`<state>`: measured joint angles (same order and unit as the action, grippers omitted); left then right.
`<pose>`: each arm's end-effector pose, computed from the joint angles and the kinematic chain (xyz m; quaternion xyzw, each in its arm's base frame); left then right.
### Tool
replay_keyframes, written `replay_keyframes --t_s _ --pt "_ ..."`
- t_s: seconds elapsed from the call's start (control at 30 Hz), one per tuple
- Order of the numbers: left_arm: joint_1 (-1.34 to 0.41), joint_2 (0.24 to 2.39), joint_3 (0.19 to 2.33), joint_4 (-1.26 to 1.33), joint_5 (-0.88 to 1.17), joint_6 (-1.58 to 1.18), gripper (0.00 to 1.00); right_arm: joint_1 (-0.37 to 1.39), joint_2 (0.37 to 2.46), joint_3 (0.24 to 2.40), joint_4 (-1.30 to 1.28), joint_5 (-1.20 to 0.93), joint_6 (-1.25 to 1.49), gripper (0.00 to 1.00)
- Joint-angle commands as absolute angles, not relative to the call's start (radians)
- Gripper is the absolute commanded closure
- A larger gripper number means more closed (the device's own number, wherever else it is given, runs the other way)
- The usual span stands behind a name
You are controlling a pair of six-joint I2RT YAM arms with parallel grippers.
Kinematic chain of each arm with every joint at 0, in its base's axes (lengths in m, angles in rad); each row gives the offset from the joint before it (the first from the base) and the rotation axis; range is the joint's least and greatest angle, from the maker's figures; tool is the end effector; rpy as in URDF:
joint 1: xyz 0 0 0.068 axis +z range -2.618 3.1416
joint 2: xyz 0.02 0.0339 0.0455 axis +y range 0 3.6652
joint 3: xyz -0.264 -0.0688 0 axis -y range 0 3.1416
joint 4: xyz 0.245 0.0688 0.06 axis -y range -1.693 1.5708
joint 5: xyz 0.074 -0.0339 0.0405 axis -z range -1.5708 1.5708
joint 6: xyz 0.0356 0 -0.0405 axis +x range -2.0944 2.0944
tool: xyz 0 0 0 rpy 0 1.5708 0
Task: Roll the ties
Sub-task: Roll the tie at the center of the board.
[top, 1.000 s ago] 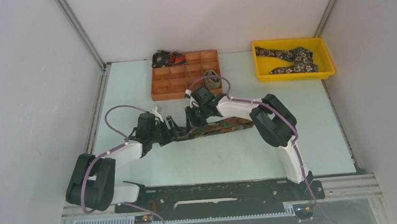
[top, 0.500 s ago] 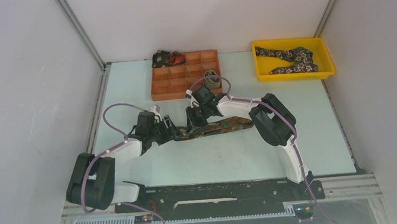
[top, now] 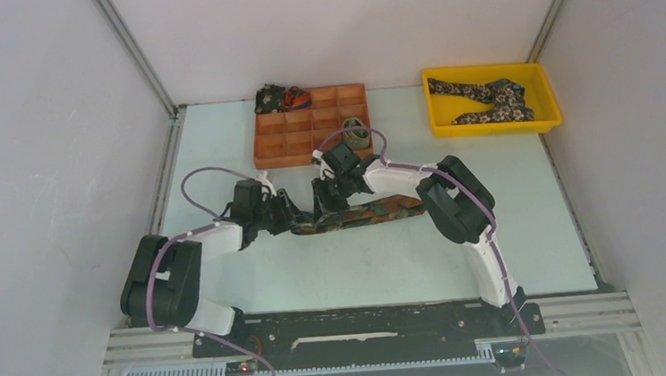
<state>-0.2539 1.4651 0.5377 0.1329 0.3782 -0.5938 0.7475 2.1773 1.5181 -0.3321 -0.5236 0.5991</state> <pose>0.2505 -0.0786 0.1396 -0.0836 0.9080 -0.3115 0.2673 0.3240 0.3246 0.1401 -0.1424 0.9176 0.3660 0.0611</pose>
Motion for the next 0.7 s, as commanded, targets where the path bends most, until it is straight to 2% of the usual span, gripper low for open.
replay_keyframes --t_s 0.0,0.13,0.43,0.67 --pt "-0.255 1.482 0.55 0.136 0.404 -0.574 0.6 0.743 2.21 1.562 -0.344 -0.489 0.583 0.75" --pt "-0.277 1.446 0.556 0.081 0.342 -0.566 0.73 0.74 2.199 1.573 -0.358 -0.489 0.581 0.75" --pt "-0.381 1.426 0.649 -0.117 0.138 -0.549 0.77 0.695 2.113 1.578 -0.415 -0.487 0.537 0.73" --pt "-0.414 1.407 0.699 -0.205 0.063 -0.517 0.8 0.613 2.076 1.505 -0.425 -0.442 0.525 0.71"
